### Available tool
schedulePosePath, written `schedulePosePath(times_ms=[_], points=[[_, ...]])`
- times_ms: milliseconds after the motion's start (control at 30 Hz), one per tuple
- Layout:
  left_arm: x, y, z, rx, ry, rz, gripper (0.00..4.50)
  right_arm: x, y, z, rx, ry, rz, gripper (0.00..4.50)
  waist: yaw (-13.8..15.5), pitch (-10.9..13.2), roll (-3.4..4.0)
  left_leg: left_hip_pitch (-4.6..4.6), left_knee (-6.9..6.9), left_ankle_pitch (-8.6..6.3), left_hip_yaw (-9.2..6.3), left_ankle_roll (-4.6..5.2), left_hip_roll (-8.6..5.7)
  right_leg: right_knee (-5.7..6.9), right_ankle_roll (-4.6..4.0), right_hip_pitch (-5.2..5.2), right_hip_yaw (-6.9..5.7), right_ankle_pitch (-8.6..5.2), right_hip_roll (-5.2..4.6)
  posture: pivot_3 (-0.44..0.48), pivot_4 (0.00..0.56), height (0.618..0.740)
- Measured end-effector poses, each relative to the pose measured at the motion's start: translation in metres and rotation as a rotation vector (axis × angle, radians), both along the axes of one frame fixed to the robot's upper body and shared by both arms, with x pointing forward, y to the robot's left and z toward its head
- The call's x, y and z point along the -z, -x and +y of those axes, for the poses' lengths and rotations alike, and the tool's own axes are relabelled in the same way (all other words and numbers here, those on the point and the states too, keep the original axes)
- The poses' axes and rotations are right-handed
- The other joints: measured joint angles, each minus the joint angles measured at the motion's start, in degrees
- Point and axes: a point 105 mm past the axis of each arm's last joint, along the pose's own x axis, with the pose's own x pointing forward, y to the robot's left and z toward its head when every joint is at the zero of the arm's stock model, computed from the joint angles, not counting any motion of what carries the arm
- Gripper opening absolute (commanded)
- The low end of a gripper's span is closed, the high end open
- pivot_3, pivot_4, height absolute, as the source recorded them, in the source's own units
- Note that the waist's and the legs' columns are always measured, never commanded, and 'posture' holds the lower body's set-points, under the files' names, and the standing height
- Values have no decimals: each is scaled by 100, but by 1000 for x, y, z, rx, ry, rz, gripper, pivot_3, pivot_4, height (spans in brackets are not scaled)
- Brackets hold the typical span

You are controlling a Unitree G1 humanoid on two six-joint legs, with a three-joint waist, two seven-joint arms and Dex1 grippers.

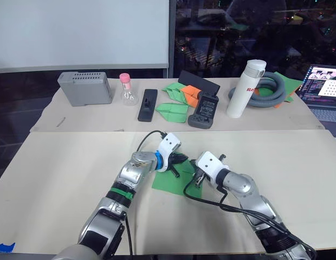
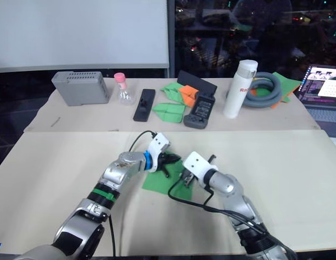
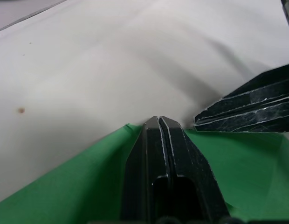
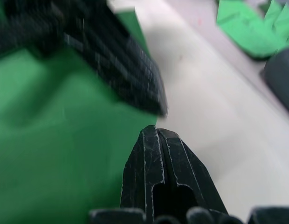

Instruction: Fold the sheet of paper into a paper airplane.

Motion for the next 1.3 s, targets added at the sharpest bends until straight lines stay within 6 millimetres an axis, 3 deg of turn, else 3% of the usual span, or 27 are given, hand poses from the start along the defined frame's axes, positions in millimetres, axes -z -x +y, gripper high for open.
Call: schedulePosePath(times_ms=[100, 233, 467, 933, 1300], points=[[1, 1, -1, 4, -1, 0, 0, -6, 0, 3, -35, -24, 4, 37, 7, 0, 0, 1, 0, 0, -1, 0, 0, 0, 0, 1, 0, 0, 0, 0, 150, 740], [1, 2, -1, 9, -6, -4, 0, 14, 2, -4, -41, 4, 82, 37, 6, 0, 0, 0, 0, 0, -1, 1, -1, 0, 0, 1, 0, 0, -1, 0, 150, 740], [2, 4, -2, 16, -7, -5, 0, 17, 4, -13, -68, -42, 134, 37, 14, 0, 0, 6, 0, 0, -1, 1, 0, -1, 0, 8, 0, 0, -1, 0, 150, 740], [3, 5, -2, 16, -7, -2, 0, 34, 39, -34, -68, -143, 236, 37, 29, -14, -6, 17, -3, -2, -3, 3, 0, -9, 0, 20, 0, 0, 0, 0, 150, 740], [4, 5, -3, 21, -5, -2, 0, 29, 56, -52, -2, -289, 353, 37, 43, -17, -8, 17, -3, -3, -3, 5, 0, -32, 0, 25, 2, 0, -1, 0, 150, 740]])
